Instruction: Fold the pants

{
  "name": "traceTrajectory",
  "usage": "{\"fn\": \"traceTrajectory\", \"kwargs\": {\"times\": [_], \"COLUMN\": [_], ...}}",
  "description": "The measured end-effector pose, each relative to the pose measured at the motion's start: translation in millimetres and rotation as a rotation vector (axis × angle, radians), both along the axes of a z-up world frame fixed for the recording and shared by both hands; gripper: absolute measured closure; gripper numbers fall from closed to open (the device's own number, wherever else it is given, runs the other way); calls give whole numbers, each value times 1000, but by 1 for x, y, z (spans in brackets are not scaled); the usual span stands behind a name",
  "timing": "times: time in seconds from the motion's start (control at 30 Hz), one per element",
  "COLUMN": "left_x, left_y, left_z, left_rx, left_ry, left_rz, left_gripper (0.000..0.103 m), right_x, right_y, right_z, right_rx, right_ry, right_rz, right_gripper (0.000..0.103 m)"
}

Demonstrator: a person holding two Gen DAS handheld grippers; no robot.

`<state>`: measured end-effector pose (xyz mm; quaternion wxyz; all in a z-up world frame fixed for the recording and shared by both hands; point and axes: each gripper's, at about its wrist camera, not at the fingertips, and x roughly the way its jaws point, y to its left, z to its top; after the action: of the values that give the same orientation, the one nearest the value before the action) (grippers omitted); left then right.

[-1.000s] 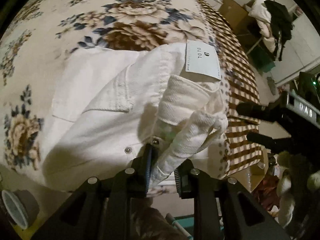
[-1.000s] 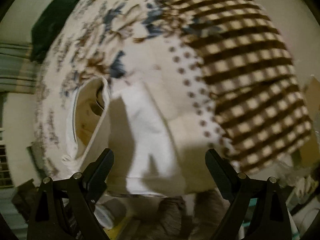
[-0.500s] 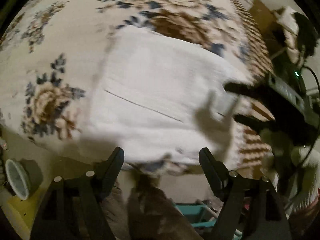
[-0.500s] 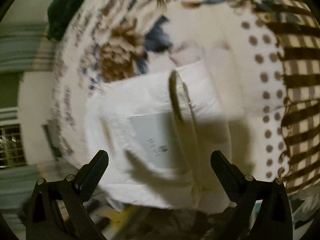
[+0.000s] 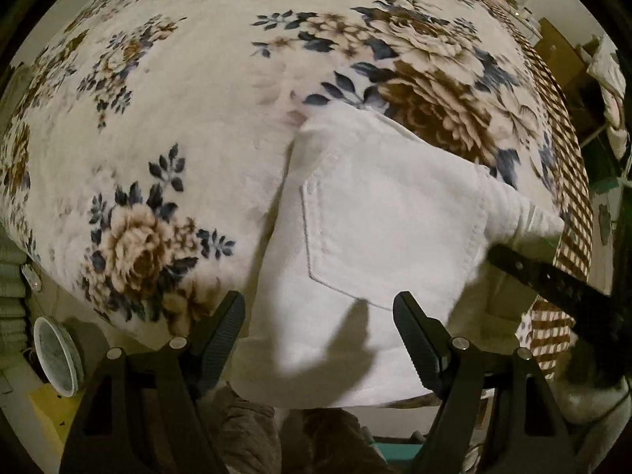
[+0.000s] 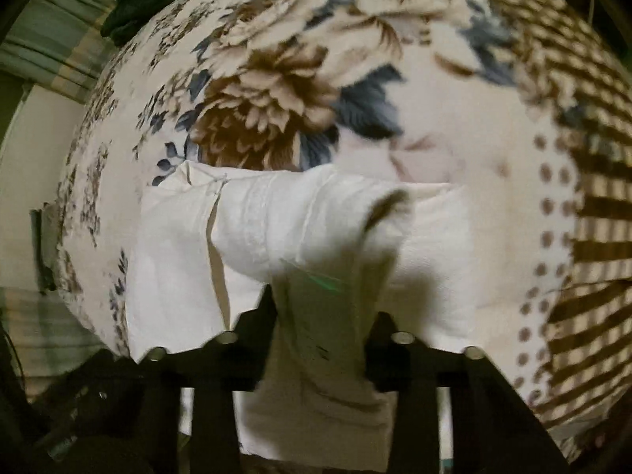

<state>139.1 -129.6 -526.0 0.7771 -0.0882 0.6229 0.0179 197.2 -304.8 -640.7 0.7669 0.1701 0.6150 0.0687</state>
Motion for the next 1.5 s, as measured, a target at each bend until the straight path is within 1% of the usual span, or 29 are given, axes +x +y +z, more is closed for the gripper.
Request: {"fn": "traceTrajectory", "kwargs": {"times": [0.03, 0.1, 0.3, 0.4, 0.5, 0.53, 0.57, 0.6, 0.63, 0.67, 0.73, 0.8, 0.83, 0.87, 0.9, 0.97, 1.0, 1.03, 1.07, 1.1, 1.13, 1.17, 1.2, 1.23, 1.3, 1.33, 1.37, 1.4, 1.5], "left_x": [0, 2, 11, 22, 36, 41, 47, 52, 58, 64, 74, 81, 85, 88, 91, 96, 98, 98, 98, 96, 94, 91, 89, 87, 88, 90, 93, 96, 97], "left_y": [1, 2, 9, 7, -1, -3, -7, -11, -16, -22, -30, -36, -37, -38, -37, -32, -29, -26, -23, -19, -15, -13, -12, -9, -3, 1, 2, 1, -2], "left_z": [1, 6, 15, 13, 10, 9, 6, 3, -1, -8, -21, -32, -40, -48, -55, -69, -71, -72, -71, -71, -71, -70, -68, -66, -67, -71, -74, -74, -60], "left_rx": [-8, -22, -111, -151, -181, -193, -208, -211, -214, -219, -250, -266, -284, -299, -318, -373, -398, -410, -418, -428, -437, -439, -431, -421, -410, -418, -426, -428, -410], "left_ry": [-1, -5, -32, -33, -36, -39, -38, -37, -29, -11, 21, 46, 59, 72, 84, 105, 95, 83, 76, 70, 60, 52, 44, 34, 29, 35, 45, 55, 65], "left_rz": [5, 9, 29, 27, 10, 2, -7, -16, -31, -43, -58, -67, -70, -61, -51, -23, -14, -6, 3, 16, 28, 31, 29, 29, 25, 27, 21, 1, -34], "left_gripper": [27, 27, 27, 27, 27, 27, 27, 27, 27, 27, 27, 27, 27, 27, 27, 27, 32, 42, 45, 51, 56, 59, 63, 67, 68, 68, 68, 67, 63], "right_x": [-3, -11, -36, -46, -48, -44, -41, -39, -40, -44, -52, -67, -77, -83, -87, -99, -104, -109, -116, -122, -130, -133, -135, -135, -131, -131, -131, -128, -130], "right_y": [-2, -11, -71, -113, -146, -153, -157, -162, -168, -178, -192, -211, -219, -223, -226, -231, -231, -229, -229, -229, -232, -233, -234, -234, -233, -234, -236, -239, -251], "right_z": [5, 17, 45, 46, 34, 21, 10, 0, -9, -17, -20, -18, -18, -21, -23, -42, -48, -59, -72, -79, -85, -84, -80, -75, -54, -47, -45, -45, -52], "right_rx": [2, 16, 27, 4, -22, -15, -18, -36, -75, -148, -183, -72, 39, 114, 154, 247, 271, 302, 330, 372, 419, 426, 412, 385, 295, 256, 224, 209, 285], "right_ry": [-3, -3, 10, 31, 66, 112, 152, 192, 231, 273, 301, 283, 260, 250, 252, 308, 331, 373, 428, 446, 444, 426, 402, 382, 326, 306, 306, 317, 339], "right_rz": [-8, -30, -164, -231, -261, -230, -214, -208, -210, -231, -284, -366, -410, -431, -439, -465, -475, -486, -504, -538, -591, -619, -626, -621, -575, -564, -560, -555, -559], "right_gripper": [80, 83, 84, 84, 83, 75, 62, 42, 37, 37, 34, 30, 29, 29, 29, 29, 29, 29, 29, 29, 33, 41, 64, 76, 81, 90, 94, 94, 88]}}
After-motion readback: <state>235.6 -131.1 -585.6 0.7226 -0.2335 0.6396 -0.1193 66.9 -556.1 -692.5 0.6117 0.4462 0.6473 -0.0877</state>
